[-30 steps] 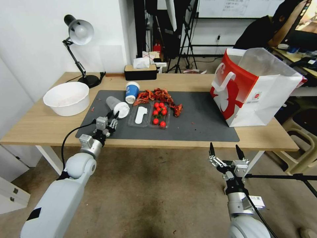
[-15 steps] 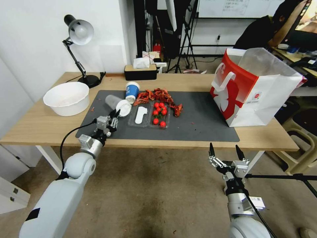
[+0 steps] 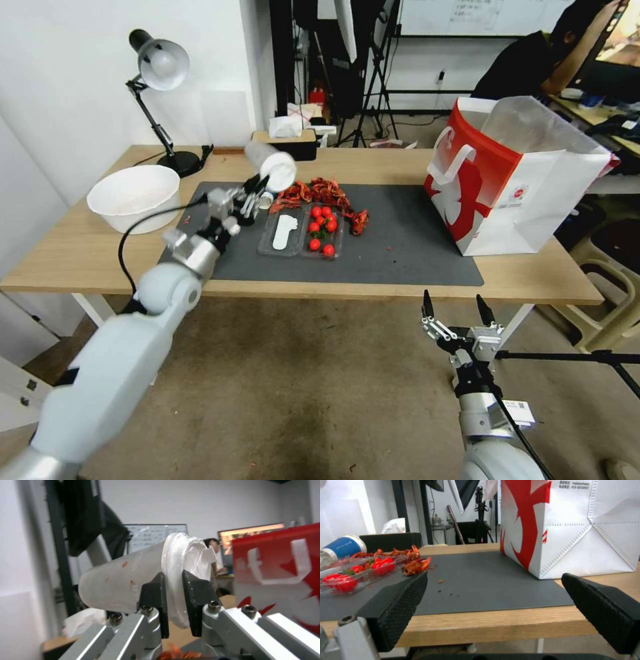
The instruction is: Pick up the trash from the table and place it into the takeout bag.
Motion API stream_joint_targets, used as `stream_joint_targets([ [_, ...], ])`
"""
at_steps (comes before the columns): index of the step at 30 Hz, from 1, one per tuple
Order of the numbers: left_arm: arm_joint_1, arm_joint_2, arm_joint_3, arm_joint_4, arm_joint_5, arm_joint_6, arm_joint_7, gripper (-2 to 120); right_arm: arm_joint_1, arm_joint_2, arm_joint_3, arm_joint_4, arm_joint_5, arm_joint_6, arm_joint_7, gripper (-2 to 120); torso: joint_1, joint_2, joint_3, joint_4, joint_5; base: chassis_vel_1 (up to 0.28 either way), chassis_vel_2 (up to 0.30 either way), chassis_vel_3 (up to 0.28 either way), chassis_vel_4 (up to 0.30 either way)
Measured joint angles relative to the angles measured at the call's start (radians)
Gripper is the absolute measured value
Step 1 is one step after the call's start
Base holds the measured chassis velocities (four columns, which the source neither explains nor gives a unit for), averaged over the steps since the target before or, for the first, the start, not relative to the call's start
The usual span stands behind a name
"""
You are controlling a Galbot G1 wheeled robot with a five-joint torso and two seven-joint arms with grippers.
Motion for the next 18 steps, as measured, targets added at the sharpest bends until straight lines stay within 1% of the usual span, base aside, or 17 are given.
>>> stream_joint_targets([
  [1, -0.060, 0.021, 0.045, 0.000, -0.029, 0.000, 0.006, 11, -0.002, 0.003, 0.003, 0.000, -0.003, 0.000, 0.001, 100, 0.000, 0.000, 0.000, 0.0003, 0.0002, 0.000, 0.000, 0.000, 0.000],
  [2, -0.060, 0.021, 0.045, 0.000, -0.029, 0.000, 0.006, 11, -0.002, 0.003, 0.003, 0.000, -0.003, 0.000, 0.001, 100, 0.000, 0.000, 0.000, 0.0003, 0.0002, 0.000, 0.000, 0.000, 0.000],
  [3, -0.104, 0.033, 0.087, 0.001, -0.051, 0.000, 0.009, 11, -0.003, 0.006, 0.004, 0.001, -0.005, 0.000, 0.003, 100, 0.000, 0.000, 0.000, 0.0003, 0.0000, 0.000, 0.000, 0.000, 0.000],
  [5, -0.150, 0.045, 0.134, 0.006, -0.076, 0.000, 0.009, 11, -0.005, 0.008, 0.006, 0.001, -0.006, 0.000, 0.004, 100, 0.000, 0.000, 0.000, 0.0003, 0.0002, 0.000, 0.000, 0.000, 0.000],
  [6, -0.150, 0.045, 0.134, 0.006, -0.076, 0.000, 0.009, 11, -0.005, 0.008, 0.006, 0.001, -0.006, 0.000, 0.004, 100, 0.000, 0.000, 0.000, 0.0003, 0.0002, 0.000, 0.000, 0.000, 0.000],
  [7, -0.202, 0.054, 0.194, 0.017, -0.096, 0.002, 0.010, 11, -0.006, 0.010, 0.008, 0.001, -0.008, 0.000, 0.005, 100, 0.000, 0.000, 0.000, 0.0004, 0.0001, 0.000, 0.000, 0.000, 0.000],
  [10, -0.331, 0.054, 0.321, 0.055, -0.130, 0.002, 0.011, 11, -0.008, 0.011, 0.010, 0.001, -0.011, 0.000, 0.007, 100, 0.000, 0.000, 0.000, 0.0003, 0.0003, 0.000, 0.000, 0.000, 0.000],
  [11, -0.331, 0.054, 0.321, 0.055, -0.130, 0.002, 0.011, 11, -0.008, 0.011, 0.010, 0.001, -0.011, 0.000, 0.007, 100, 0.000, 0.000, 0.000, 0.0003, 0.0003, 0.000, 0.000, 0.000, 0.000],
  [12, -0.358, 0.050, 0.344, 0.064, -0.137, 0.001, 0.011, 11, -0.008, 0.011, 0.010, 0.001, -0.011, 0.000, 0.007, 100, 0.000, 0.000, 0.000, 0.0002, 0.0004, 0.000, 0.000, 0.000, 0.000],
  [13, -0.441, 0.027, 0.409, 0.097, -0.155, 0.001, 0.013, 11, -0.007, 0.010, 0.011, 0.002, -0.012, -0.002, 0.008, 100, 0.000, 0.000, 0.000, 0.0000, 0.0001, 0.000, 0.000, 0.000, 0.000],
  [14, -0.503, -0.002, 0.455, 0.125, -0.171, 0.001, 0.015, 11, -0.005, 0.011, 0.011, 0.003, -0.015, -0.004, 0.009, 100, 0.000, 0.000, 0.000, 0.0002, 0.0004, 0.000, 0.000, 0.000, 0.000],
  [15, -0.503, -0.002, 0.455, 0.125, -0.171, 0.001, 0.015, 11, -0.005, 0.011, 0.011, 0.003, -0.015, -0.004, 0.009, 100, 0.000, 0.000, 0.000, 0.0002, 0.0004, 0.000, 0.000, 0.000, 0.000],
  [16, -0.532, -0.017, 0.475, 0.141, -0.177, 0.001, 0.015, 11, -0.004, 0.012, 0.012, 0.004, -0.017, -0.005, 0.009, 100, 0.000, 0.000, 0.000, 0.0001, 0.0003, 0.000, 0.000, 0.000, 0.000],
  [18, -0.634, -0.082, 0.561, 0.201, -0.203, 0.001, 0.018, 11, 0.000, 0.017, 0.011, 0.006, -0.022, -0.010, 0.010, 100, 0.000, 0.000, 0.000, 0.0003, 0.0002, 0.000, 0.000, 0.000, 0.000],
])
